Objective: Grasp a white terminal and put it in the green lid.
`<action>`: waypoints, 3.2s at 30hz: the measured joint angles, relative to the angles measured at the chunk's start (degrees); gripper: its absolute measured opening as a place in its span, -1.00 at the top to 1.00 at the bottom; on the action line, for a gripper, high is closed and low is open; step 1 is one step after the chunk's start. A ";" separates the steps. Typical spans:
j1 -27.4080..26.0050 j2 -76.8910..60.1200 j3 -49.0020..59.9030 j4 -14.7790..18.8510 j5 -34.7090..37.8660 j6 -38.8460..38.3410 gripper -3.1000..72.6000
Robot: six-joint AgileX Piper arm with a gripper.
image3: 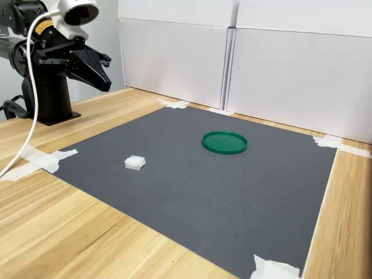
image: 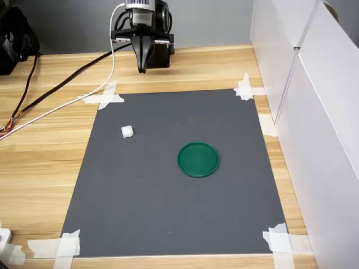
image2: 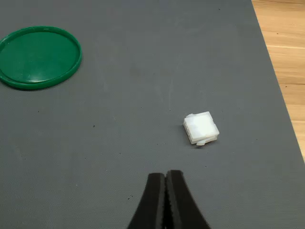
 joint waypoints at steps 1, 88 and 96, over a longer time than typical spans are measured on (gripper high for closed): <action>0.00 0.00 0.00 0.00 0.00 0.00 0.97; -19.13 75.10 -53.22 14.27 34.08 -76.24 0.53; -16.94 75.10 -53.29 8.88 32.95 -64.30 -0.48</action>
